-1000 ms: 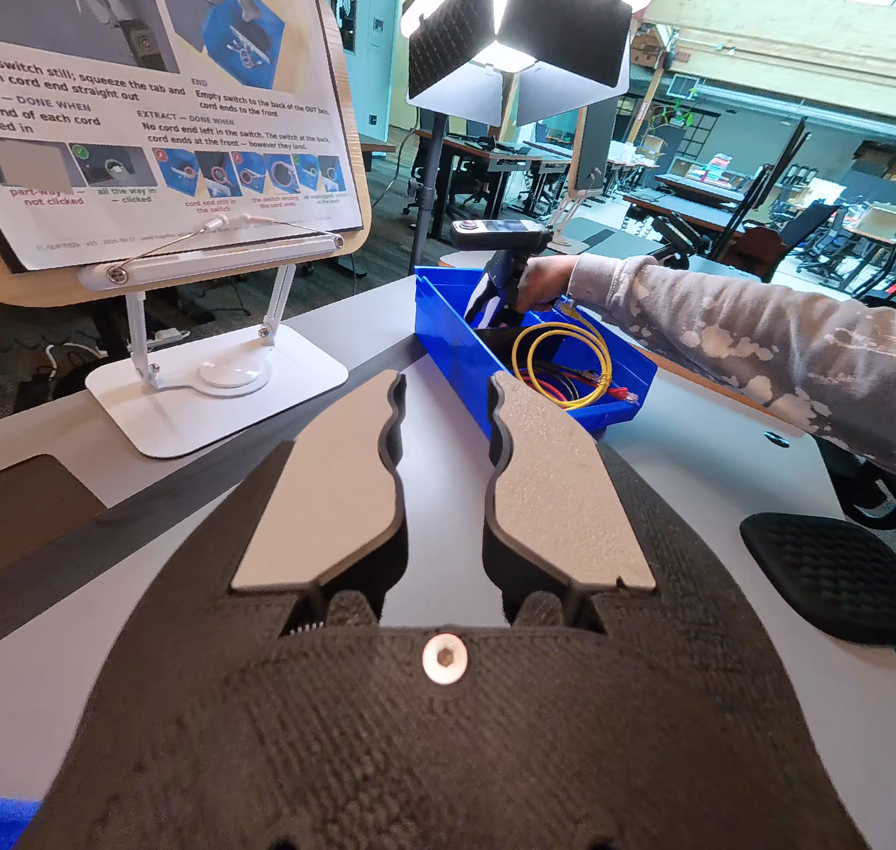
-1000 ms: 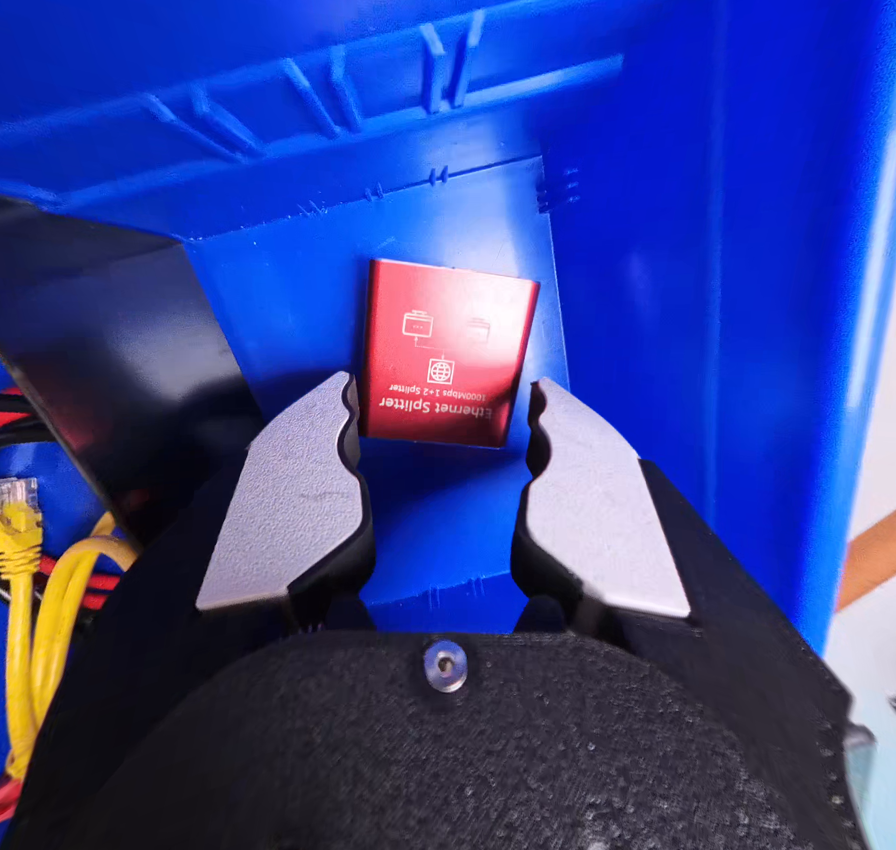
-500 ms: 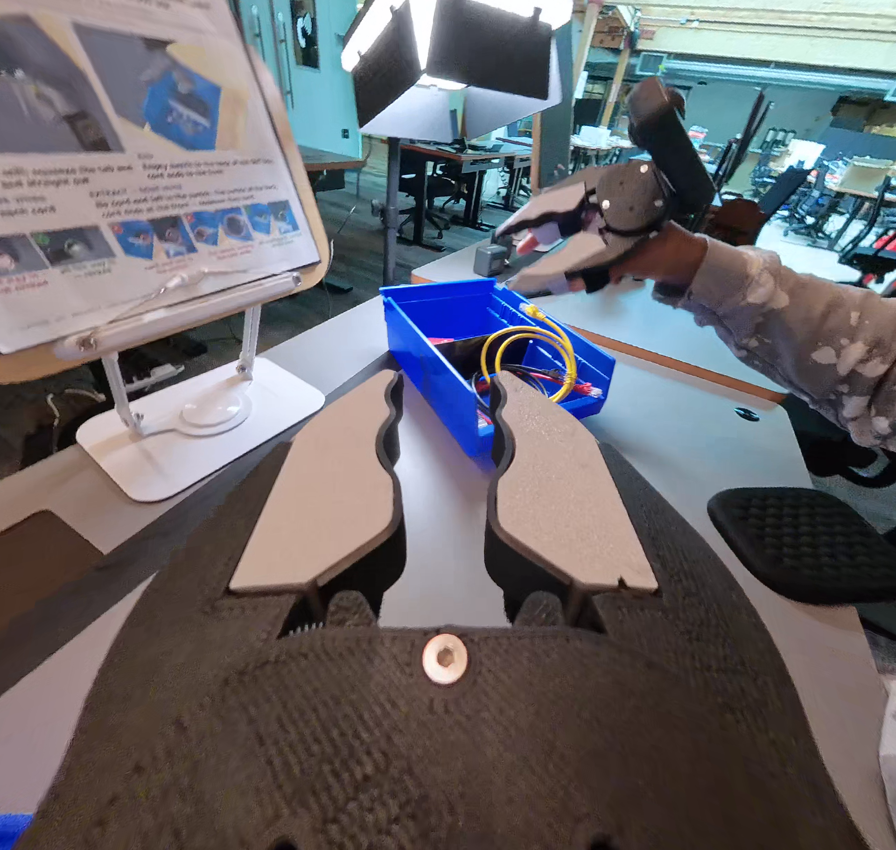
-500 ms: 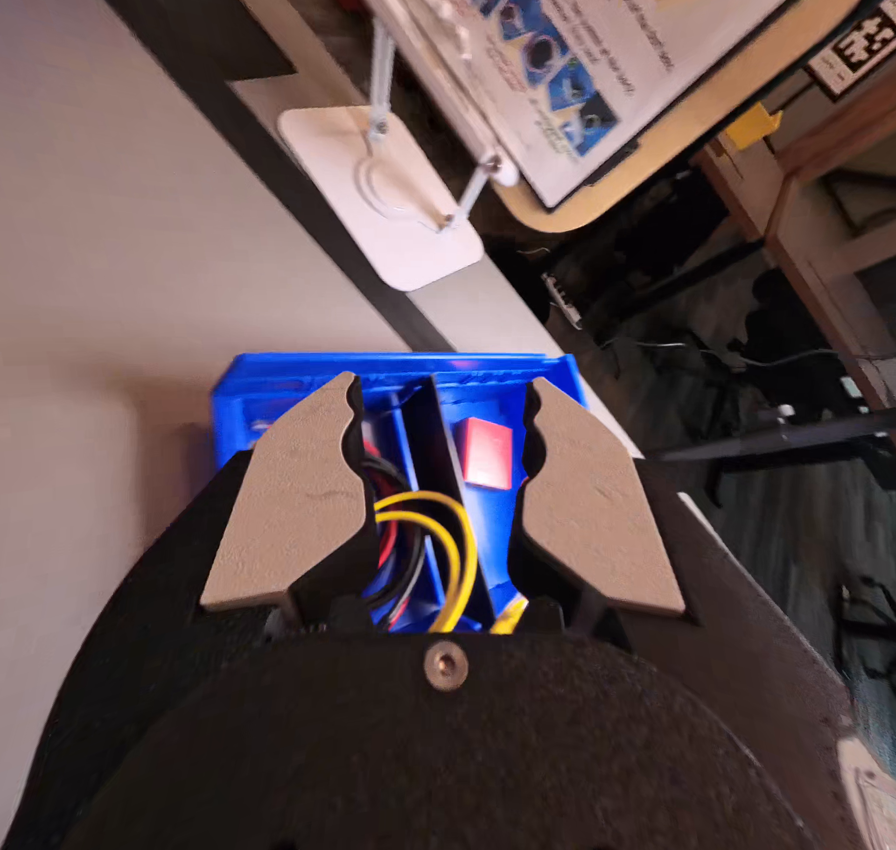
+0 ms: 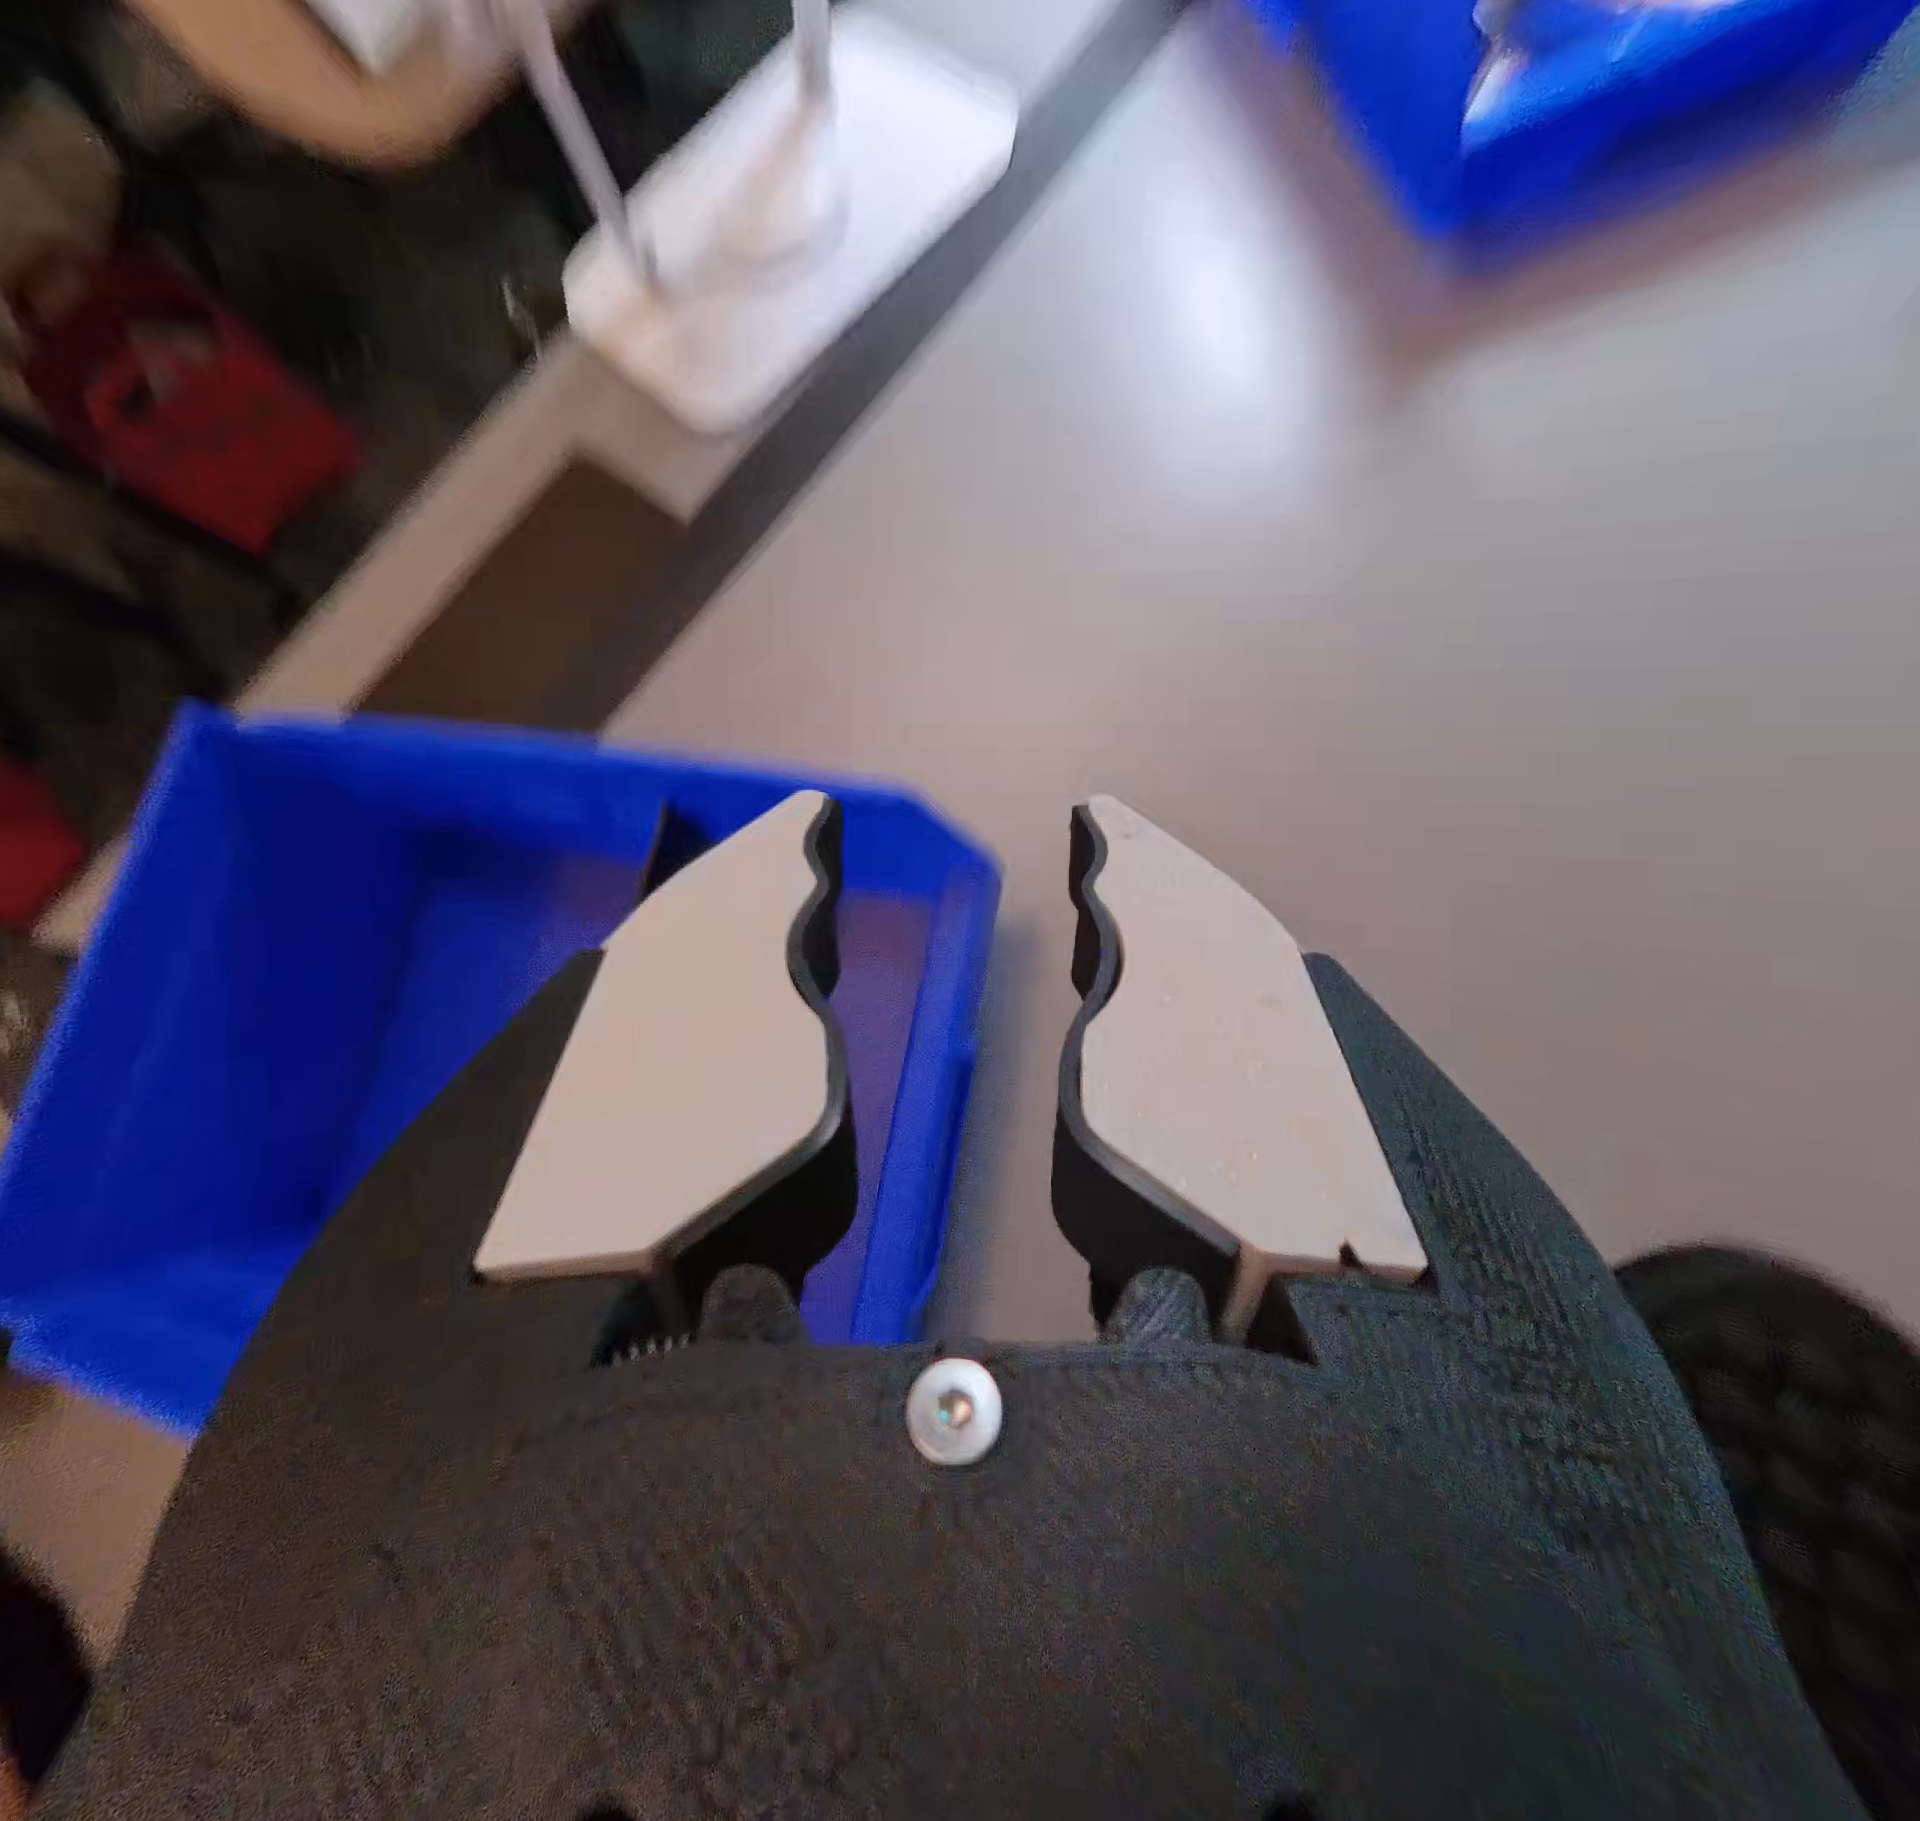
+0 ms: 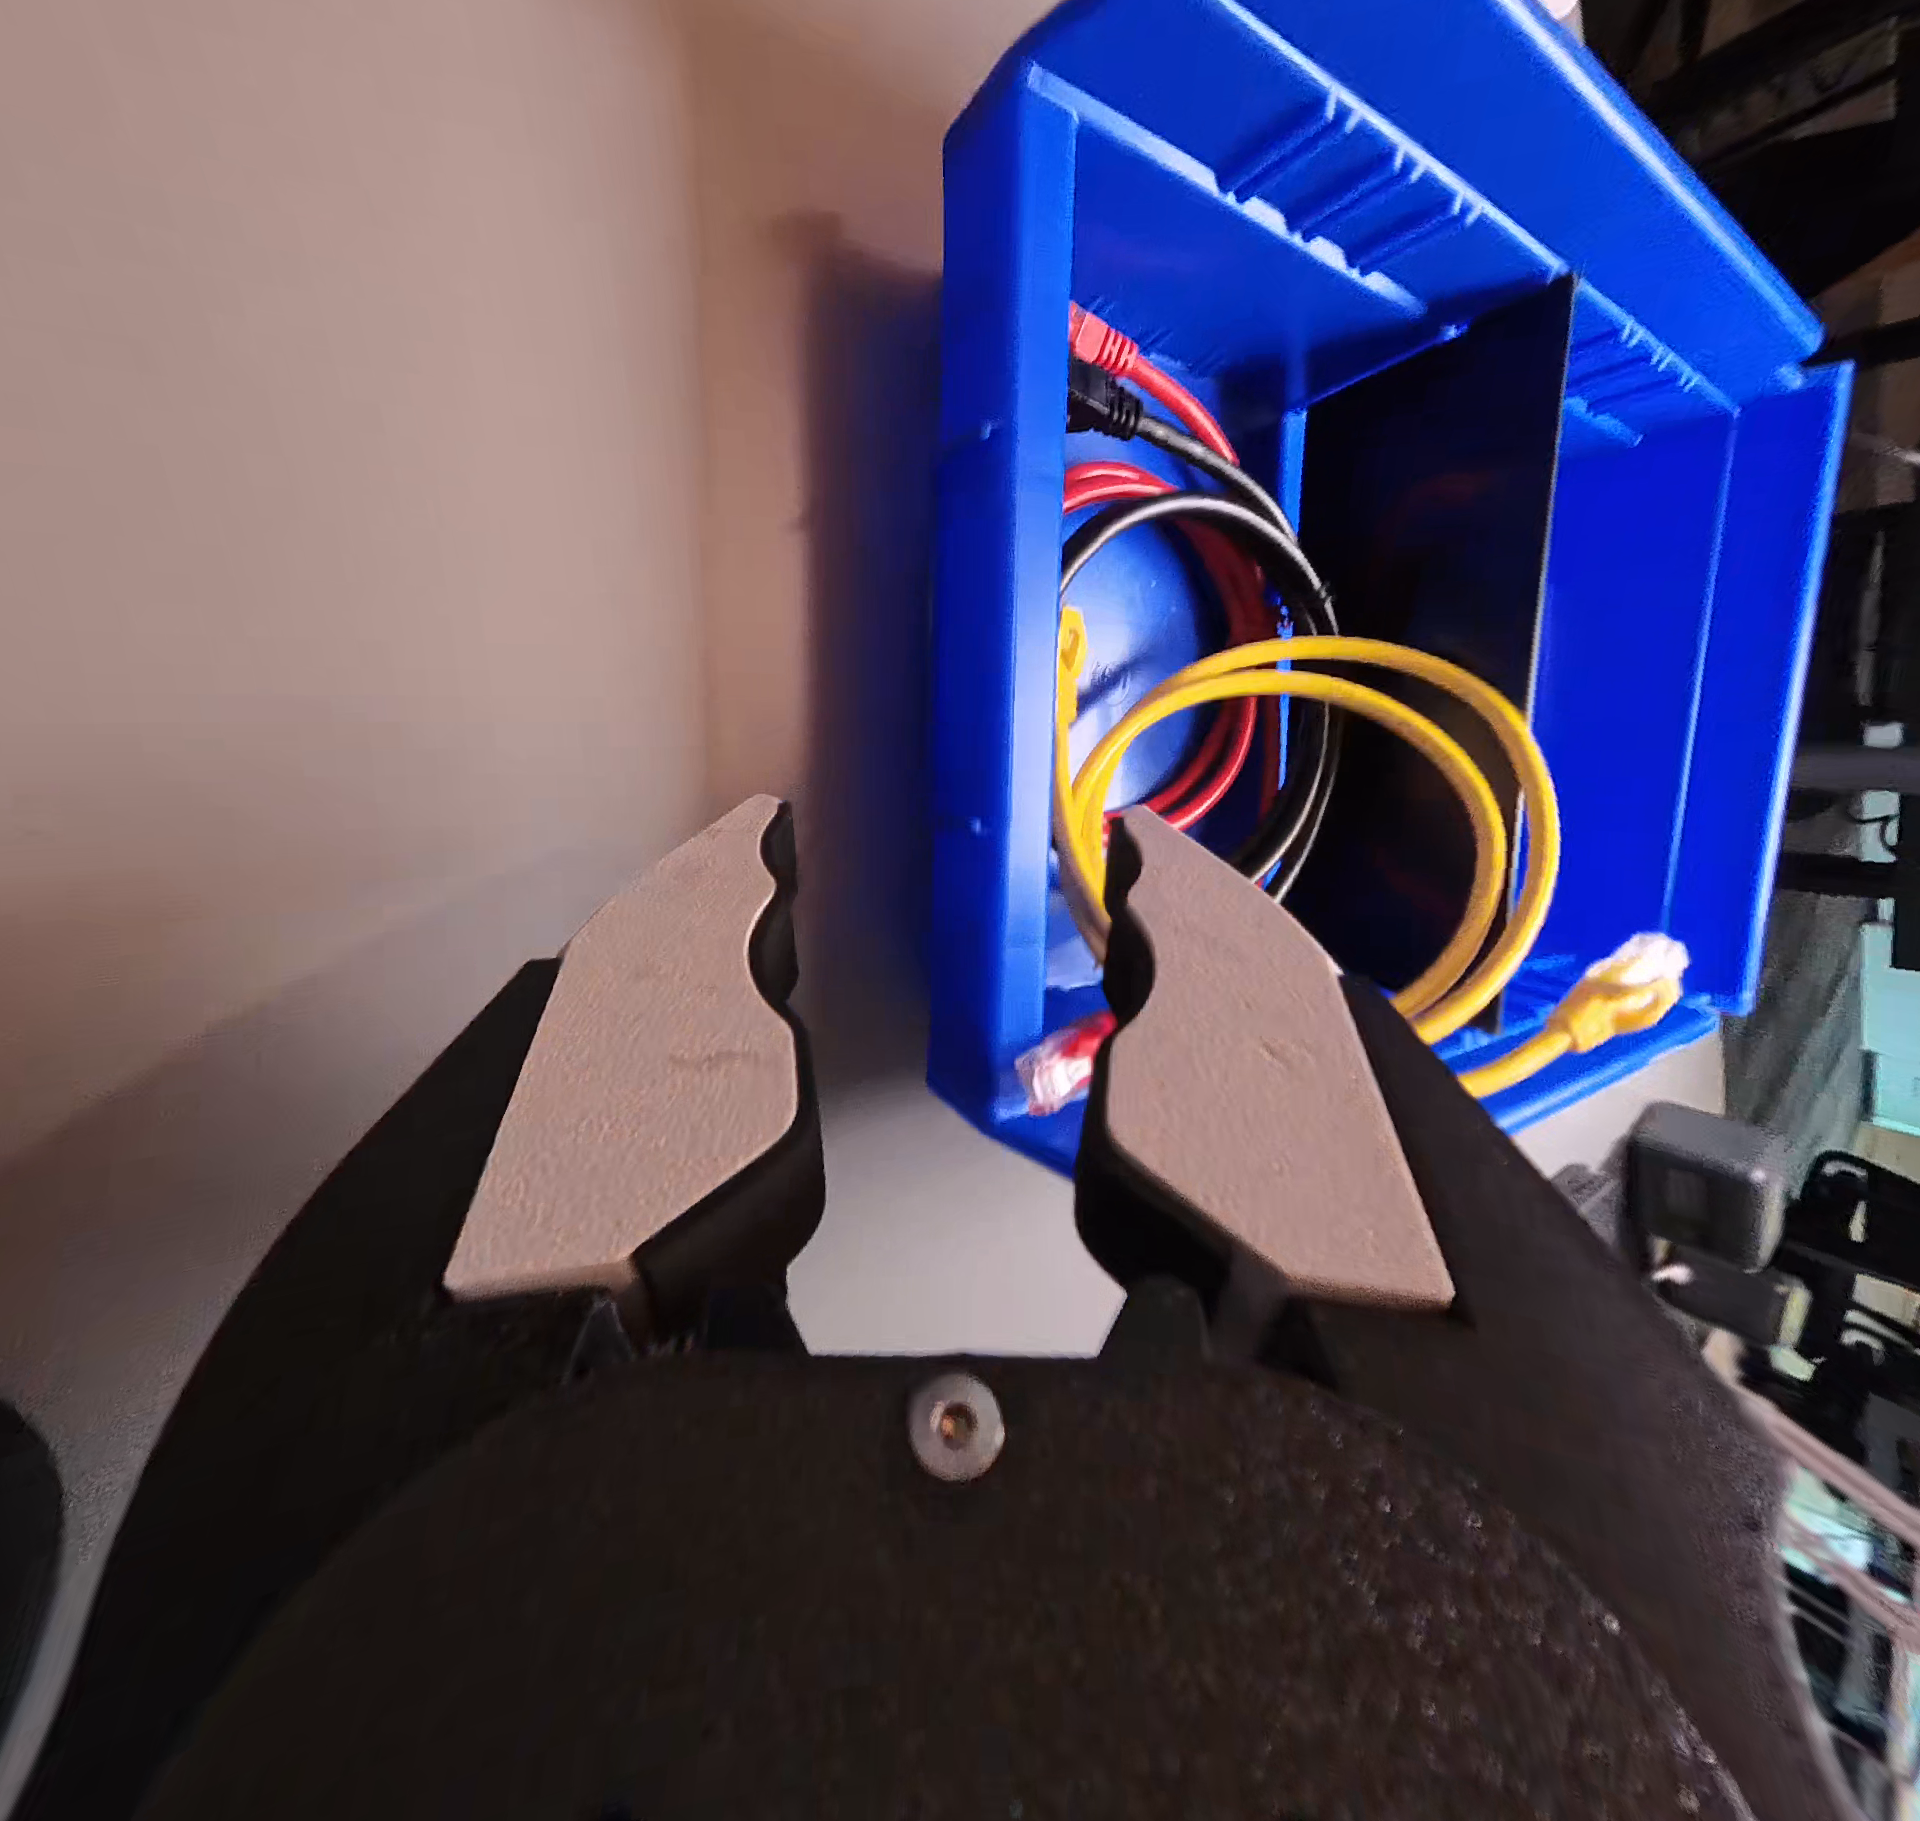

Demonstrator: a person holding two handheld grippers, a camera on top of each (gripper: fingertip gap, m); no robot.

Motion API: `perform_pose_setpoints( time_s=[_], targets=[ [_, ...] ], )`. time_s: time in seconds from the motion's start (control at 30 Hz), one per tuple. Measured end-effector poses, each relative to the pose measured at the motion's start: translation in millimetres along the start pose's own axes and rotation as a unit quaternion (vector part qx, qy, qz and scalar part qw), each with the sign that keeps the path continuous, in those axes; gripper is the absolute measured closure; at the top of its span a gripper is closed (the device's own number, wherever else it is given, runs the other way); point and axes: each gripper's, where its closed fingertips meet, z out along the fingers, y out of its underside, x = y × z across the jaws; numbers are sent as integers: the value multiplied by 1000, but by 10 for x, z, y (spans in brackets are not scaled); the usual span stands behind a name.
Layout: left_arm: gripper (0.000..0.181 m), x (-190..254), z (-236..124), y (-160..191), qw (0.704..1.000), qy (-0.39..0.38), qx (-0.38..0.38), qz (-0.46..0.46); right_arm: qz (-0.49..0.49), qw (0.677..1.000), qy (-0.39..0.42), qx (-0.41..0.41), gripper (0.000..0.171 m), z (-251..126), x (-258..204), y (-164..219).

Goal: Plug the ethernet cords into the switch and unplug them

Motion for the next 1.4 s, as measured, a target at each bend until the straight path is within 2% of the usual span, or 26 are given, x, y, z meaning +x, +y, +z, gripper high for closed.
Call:
perform_pose_setpoints(
  time_s=[0.1,0.2,0.3,0.37,0.47,0.57,0.73,0.93,1.1,1.2,1.27,1.33,1.4],
  targets=[
    [131,-138,211,641,995,-5,-98,-13,-26,999,-11,-24,112,167,19,-145],
    [124,-211,374,1031,988,-14,-154,-8,-42,998,-25,-45,113,453,31,-320],
    [118,-262,528,1294,978,-23,-208,16,-58,995,-46,-73,121,732,-1,-416],
    [114,-262,626,1425,969,-21,-242,38,-77,992,-32,-89,139,840,63,-432],
    [121,-200,765,1495,963,-4,-261,67,-96,991,-40,-83,141,846,52,-456],
    [154,-111,841,1459,961,21,-260,96,-116,990,-43,-68,141,764,-58,-447],
    [155,80,966,1270,965,46,-236,106,-173,983,-41,-36,141,507,-409,-449],
    [155,650,1185,858,955,84,-205,199,-241,970,-38,-2,142,194,-880,-519],
    [154,1159,1462,408,937,118,-173,281,-251,966,-47,38,142,-5,-1244,-658],
    [153,1336,1616,174,926,120,-147,325,-213,972,-62,82,137,-169,-1435,-776],
    [152,1337,1692,54,925,98,-125,345,-153,976,-65,137,136,-419,-1466,-905],
    [144,1309,1673,-43,937,79,-96,327,-69,974,-66,207,134,-782,-1392,-991],
    [143,1361,1517,-177,958,84,-34,273,33,963,-45,264,133,-1120,-1163,-899]
  ],
)
